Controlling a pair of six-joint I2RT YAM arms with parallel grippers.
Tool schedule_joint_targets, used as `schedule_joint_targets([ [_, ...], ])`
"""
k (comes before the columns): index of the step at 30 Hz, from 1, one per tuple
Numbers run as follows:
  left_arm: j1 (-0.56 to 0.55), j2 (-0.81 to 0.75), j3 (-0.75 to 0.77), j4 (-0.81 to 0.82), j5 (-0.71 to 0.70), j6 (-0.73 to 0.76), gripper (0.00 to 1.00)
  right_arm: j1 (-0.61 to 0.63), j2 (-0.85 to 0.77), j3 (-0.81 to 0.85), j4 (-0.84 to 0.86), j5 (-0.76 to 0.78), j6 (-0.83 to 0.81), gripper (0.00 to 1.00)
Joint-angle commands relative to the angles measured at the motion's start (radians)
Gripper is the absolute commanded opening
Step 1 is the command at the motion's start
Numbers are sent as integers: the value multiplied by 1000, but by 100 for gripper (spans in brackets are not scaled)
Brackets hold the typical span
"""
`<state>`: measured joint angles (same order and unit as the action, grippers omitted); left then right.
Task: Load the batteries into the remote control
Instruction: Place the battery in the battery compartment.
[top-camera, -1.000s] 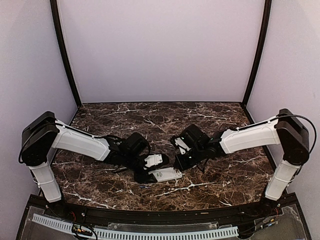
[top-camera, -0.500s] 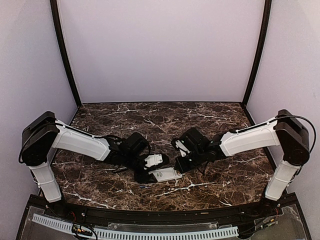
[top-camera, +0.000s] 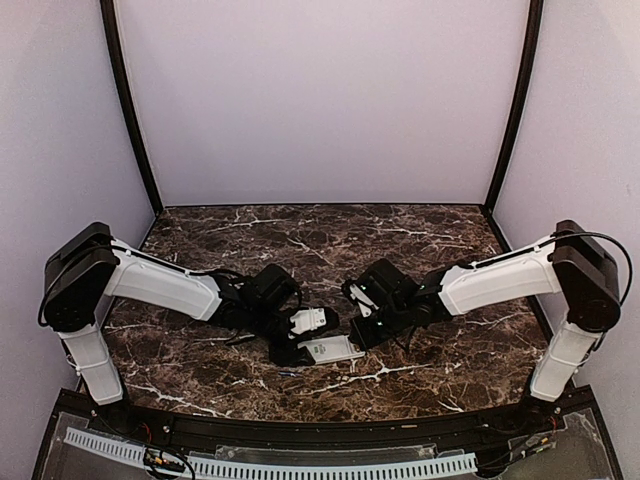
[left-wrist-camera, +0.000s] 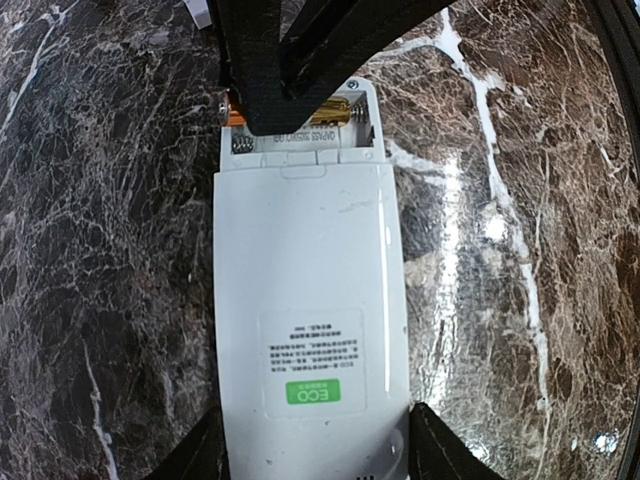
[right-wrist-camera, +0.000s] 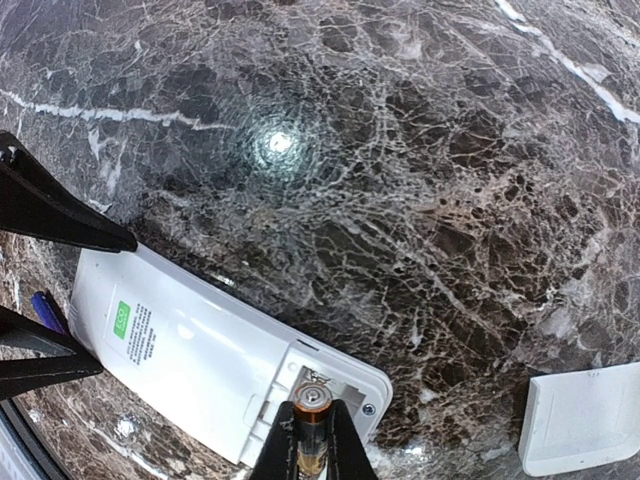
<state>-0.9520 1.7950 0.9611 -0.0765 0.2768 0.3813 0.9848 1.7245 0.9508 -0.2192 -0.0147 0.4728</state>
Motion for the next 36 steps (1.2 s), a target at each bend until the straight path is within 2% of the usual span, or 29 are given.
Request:
schedule_joint_targets([
  [1,-9,24,8,-42,22,-5,56,9,-15,-22,-107,37,14,0],
  [9,-10,25,11,-46,19,-5,57,14,6,-16,-136,74,48,0],
  [22,-8,25,14,-51,18,-2,56,15,30,5,-199,134,77,11],
  [36,-9,26,16,-52,22,-3,57,15,60,36,-205,128,47,17],
])
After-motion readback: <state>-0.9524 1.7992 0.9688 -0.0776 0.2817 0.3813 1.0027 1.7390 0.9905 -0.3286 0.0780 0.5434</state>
